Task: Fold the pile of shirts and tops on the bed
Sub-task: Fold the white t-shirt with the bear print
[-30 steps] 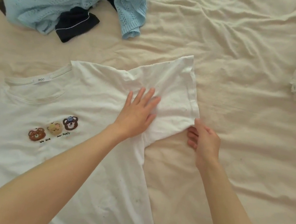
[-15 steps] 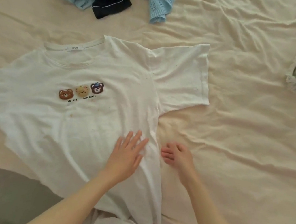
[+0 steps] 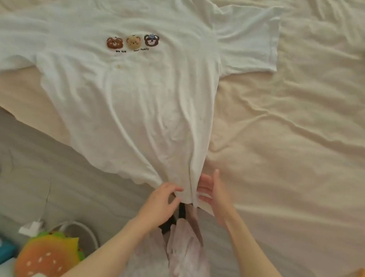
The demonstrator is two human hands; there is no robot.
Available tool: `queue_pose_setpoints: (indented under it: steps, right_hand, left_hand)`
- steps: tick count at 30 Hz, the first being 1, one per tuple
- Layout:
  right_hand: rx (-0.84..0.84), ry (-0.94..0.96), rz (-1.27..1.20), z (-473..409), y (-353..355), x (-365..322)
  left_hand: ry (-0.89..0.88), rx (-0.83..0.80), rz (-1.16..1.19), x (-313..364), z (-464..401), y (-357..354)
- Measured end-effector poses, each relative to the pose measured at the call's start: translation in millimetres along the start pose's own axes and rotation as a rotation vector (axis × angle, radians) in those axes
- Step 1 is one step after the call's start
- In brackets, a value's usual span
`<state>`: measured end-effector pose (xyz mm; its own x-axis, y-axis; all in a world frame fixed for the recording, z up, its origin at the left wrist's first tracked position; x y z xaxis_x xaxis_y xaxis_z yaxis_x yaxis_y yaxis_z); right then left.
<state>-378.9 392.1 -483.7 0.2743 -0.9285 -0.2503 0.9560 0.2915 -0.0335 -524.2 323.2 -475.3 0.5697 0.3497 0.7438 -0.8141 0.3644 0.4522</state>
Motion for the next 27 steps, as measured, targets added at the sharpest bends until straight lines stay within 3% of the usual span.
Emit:
queue_pose_setpoints:
  steps: [8, 13, 16, 19, 21, 23, 27]
  right_hand:
    - [-0.041, 0.068, 0.097, -9, 11, 17]
    - [0.058, 0.068, 0.069, -8, 13, 26]
    - [0.072, -0.056, -0.050, 0, 5, 39]
    - [-0.098, -0.272, -0.250, 18, -4, 51]
    - [-0.179, -0.319, -0.306, 29, -9, 56]
    - [-0.118, -0.197, -0.220, 35, -15, 59]
    - [0.170, 0.321, 0.290, 43, -20, 59]
  left_hand:
    - [0.176, 0.306, 0.153, 10, -34, -36]
    - [0.346, 0.463, 0.591, 5, -17, -30]
    - [0.367, 0.529, 0.666, 5, -3, -21]
    - [0.356, 0.545, 0.630, 6, 0, -13]
    - [0.347, 0.520, 0.605, 7, -1, -9]
    - [0.338, 0.501, 0.620, 11, -1, -6]
    - [0.328, 0.516, 0.694, 23, 3, -6]
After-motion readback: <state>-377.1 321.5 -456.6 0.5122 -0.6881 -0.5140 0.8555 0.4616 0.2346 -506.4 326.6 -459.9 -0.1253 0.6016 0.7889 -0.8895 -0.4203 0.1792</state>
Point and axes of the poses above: each hand's wrist, its own z-axis away from the middle knuckle, its own y-axis out of the back of the hand, x = y × z, the point moved 1 cm from there along -z, towards the middle knuckle, and after that the axes turned 15 degrees about -y, right-handed, at the moved point
